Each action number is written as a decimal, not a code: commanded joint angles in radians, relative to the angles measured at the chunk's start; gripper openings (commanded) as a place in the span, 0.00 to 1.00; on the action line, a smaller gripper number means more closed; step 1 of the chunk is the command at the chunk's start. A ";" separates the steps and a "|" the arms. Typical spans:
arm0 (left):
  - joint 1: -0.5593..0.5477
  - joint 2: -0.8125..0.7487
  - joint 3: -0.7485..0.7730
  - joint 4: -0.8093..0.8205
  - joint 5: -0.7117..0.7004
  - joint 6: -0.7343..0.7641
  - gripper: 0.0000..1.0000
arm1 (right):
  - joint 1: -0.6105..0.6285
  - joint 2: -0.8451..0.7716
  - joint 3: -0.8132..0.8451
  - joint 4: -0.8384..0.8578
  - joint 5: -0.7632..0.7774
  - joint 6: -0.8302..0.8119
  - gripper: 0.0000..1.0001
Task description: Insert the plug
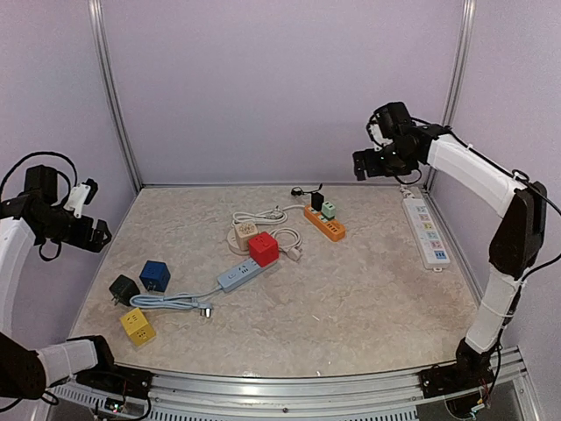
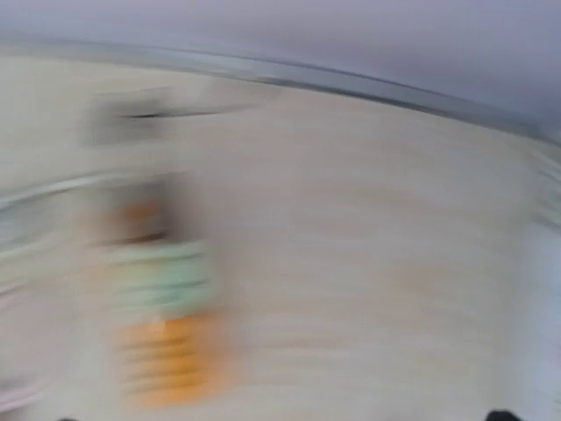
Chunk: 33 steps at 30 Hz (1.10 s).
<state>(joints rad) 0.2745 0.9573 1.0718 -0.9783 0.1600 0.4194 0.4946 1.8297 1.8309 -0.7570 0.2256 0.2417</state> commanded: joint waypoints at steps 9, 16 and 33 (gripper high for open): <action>0.009 -0.001 0.009 -0.038 0.027 0.017 0.99 | -0.574 0.242 -0.110 -0.072 -0.128 -0.045 1.00; 0.009 -0.002 0.002 -0.037 0.022 0.011 0.99 | -0.582 0.392 0.014 -0.093 -0.251 -0.125 1.00; 0.009 -0.001 -0.002 -0.031 0.033 0.010 0.99 | -0.550 0.441 -0.074 -0.083 -0.214 -0.147 0.65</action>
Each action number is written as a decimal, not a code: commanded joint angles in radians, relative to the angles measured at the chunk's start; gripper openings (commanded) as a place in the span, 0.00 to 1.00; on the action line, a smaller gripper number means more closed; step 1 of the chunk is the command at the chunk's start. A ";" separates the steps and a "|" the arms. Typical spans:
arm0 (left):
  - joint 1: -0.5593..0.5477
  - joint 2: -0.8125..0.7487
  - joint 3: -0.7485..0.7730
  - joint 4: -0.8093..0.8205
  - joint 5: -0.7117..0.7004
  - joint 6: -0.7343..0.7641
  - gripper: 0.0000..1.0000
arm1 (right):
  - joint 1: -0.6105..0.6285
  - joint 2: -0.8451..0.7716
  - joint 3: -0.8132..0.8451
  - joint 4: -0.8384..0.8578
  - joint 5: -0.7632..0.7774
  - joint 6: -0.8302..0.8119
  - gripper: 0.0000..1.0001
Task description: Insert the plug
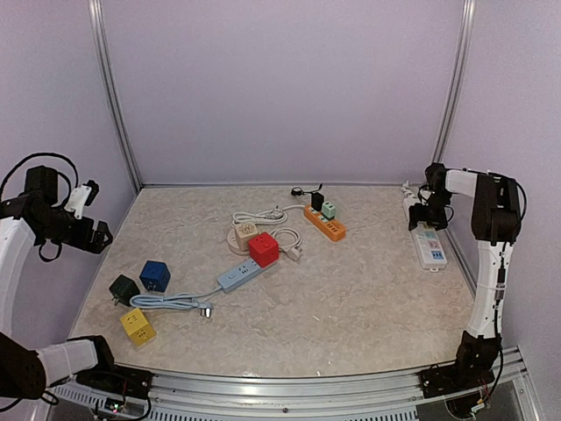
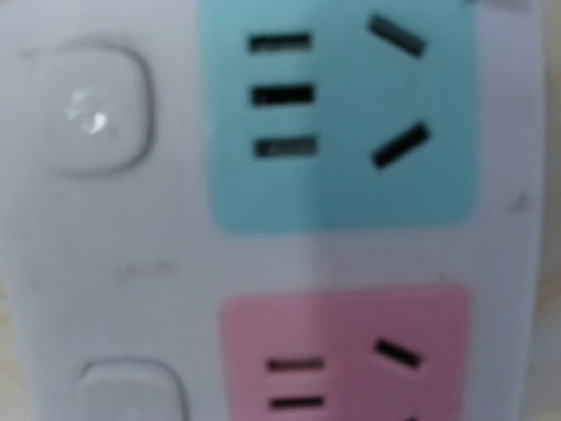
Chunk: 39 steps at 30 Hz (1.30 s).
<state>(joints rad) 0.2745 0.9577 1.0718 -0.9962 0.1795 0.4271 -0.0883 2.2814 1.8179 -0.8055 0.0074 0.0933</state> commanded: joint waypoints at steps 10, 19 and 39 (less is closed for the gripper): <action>0.009 -0.012 0.007 -0.014 0.032 0.012 0.99 | 0.190 -0.397 -0.345 0.154 0.020 0.113 0.14; 0.009 -0.029 0.007 -0.018 0.065 0.014 0.99 | 0.586 -0.766 -0.358 0.284 -0.017 -0.062 0.00; -0.038 0.043 -0.124 -0.056 -0.094 0.185 0.99 | 1.299 -0.468 -0.577 0.086 -0.083 -0.621 0.00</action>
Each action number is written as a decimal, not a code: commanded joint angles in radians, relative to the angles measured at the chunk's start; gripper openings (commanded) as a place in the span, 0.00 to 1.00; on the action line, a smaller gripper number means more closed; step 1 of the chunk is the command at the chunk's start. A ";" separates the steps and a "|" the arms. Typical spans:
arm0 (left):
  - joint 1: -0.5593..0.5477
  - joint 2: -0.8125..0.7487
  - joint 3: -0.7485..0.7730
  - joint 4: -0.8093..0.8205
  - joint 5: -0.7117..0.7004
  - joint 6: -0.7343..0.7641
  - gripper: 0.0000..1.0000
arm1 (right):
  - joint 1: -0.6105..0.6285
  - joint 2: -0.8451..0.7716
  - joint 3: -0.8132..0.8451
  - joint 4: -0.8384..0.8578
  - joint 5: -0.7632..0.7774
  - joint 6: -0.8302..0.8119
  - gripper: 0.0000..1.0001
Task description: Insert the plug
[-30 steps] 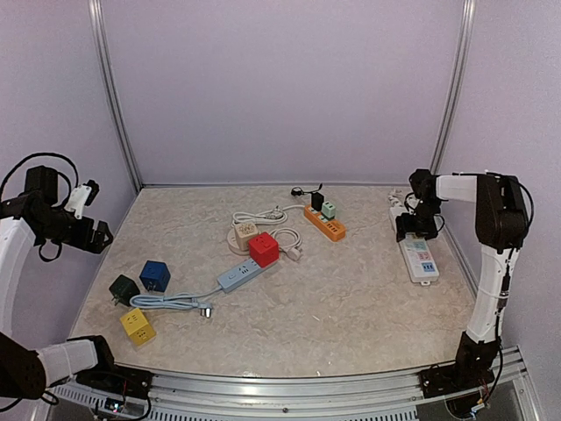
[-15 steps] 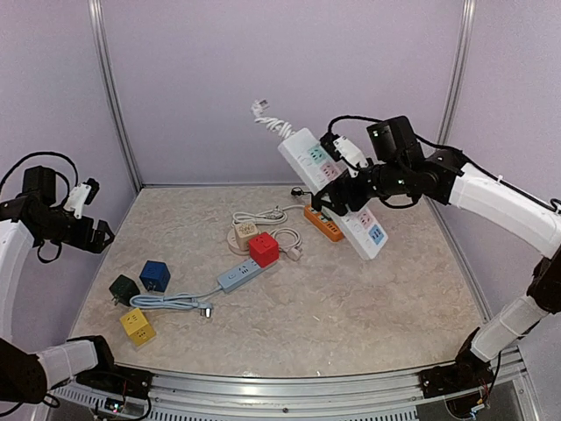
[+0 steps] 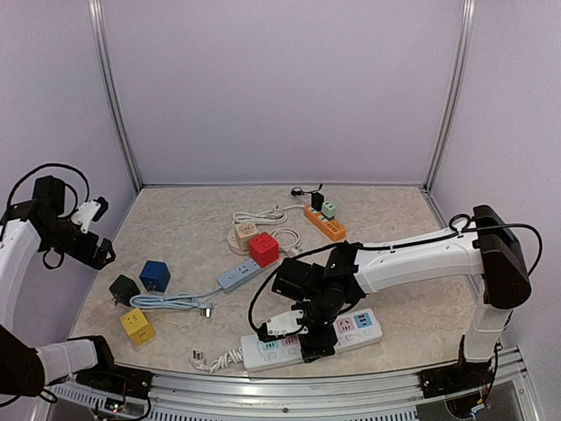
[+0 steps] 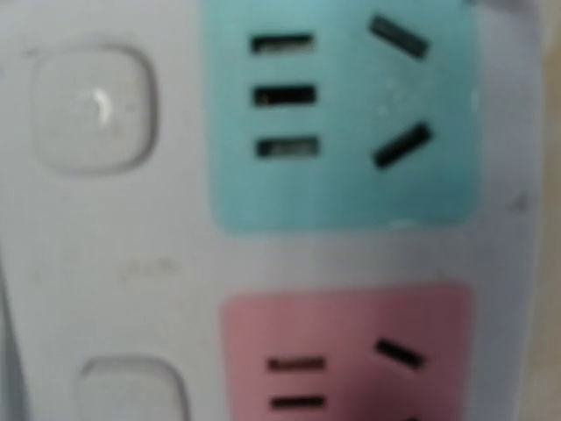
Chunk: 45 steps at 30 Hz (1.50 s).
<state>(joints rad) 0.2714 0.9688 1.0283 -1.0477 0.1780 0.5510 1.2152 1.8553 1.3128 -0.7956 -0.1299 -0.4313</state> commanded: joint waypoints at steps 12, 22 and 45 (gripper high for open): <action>-0.366 0.271 -0.121 0.238 -0.148 -0.067 0.99 | -0.021 0.037 -0.137 0.238 0.193 -0.063 0.84; -0.440 0.496 -0.091 0.319 -0.164 -0.102 0.99 | -0.023 -0.097 -0.122 0.261 0.217 0.028 1.00; -0.648 0.183 0.145 0.122 -0.155 0.067 0.00 | -0.360 -0.280 0.037 0.724 -0.199 1.045 0.99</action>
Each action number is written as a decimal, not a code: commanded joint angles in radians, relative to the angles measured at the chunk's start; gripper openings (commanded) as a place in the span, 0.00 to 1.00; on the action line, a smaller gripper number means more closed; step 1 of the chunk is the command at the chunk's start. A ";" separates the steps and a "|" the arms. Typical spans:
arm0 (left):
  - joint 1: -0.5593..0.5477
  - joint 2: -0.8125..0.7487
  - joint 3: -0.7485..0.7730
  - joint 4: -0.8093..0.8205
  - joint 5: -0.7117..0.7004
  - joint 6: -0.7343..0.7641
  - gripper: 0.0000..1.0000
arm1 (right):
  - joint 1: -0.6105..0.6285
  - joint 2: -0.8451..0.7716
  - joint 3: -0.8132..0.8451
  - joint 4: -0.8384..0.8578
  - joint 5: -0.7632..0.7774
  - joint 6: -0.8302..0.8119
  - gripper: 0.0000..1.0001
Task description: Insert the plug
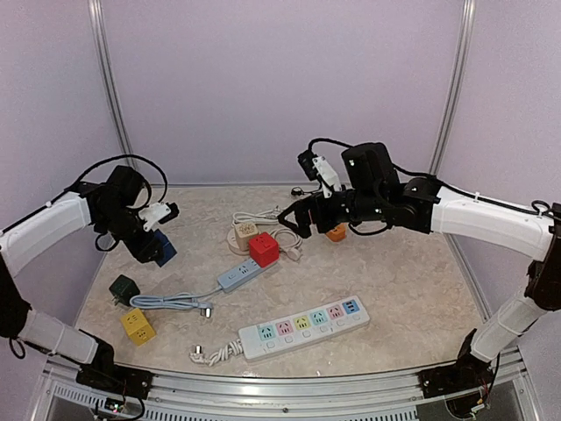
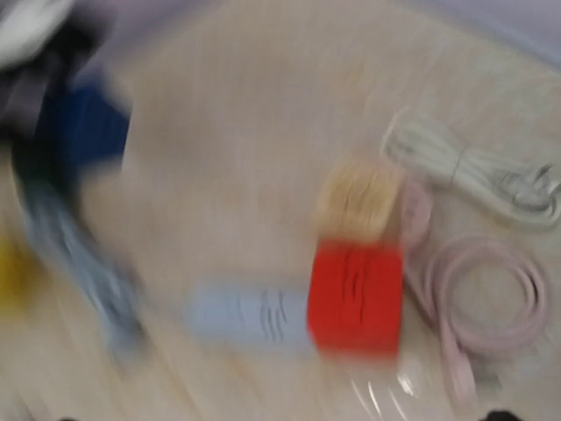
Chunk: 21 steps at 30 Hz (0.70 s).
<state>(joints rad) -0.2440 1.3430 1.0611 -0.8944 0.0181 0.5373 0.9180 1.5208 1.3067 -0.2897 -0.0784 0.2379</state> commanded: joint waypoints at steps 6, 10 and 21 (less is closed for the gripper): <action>-0.371 -0.226 0.311 -0.121 -0.124 0.063 0.00 | -0.025 0.328 0.294 0.422 -0.471 0.545 0.98; -0.438 -0.190 0.380 -0.125 -0.143 0.060 0.00 | 0.029 0.448 0.440 0.466 -0.538 0.551 0.98; -0.536 -0.123 0.405 -0.100 -0.215 0.083 0.00 | 0.064 0.558 0.468 0.556 -0.549 0.653 0.97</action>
<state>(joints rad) -0.7666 1.2163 1.4330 -1.0000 -0.1627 0.6132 0.9810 2.0277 1.7557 0.2077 -0.6010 0.8303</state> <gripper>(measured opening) 0.594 0.982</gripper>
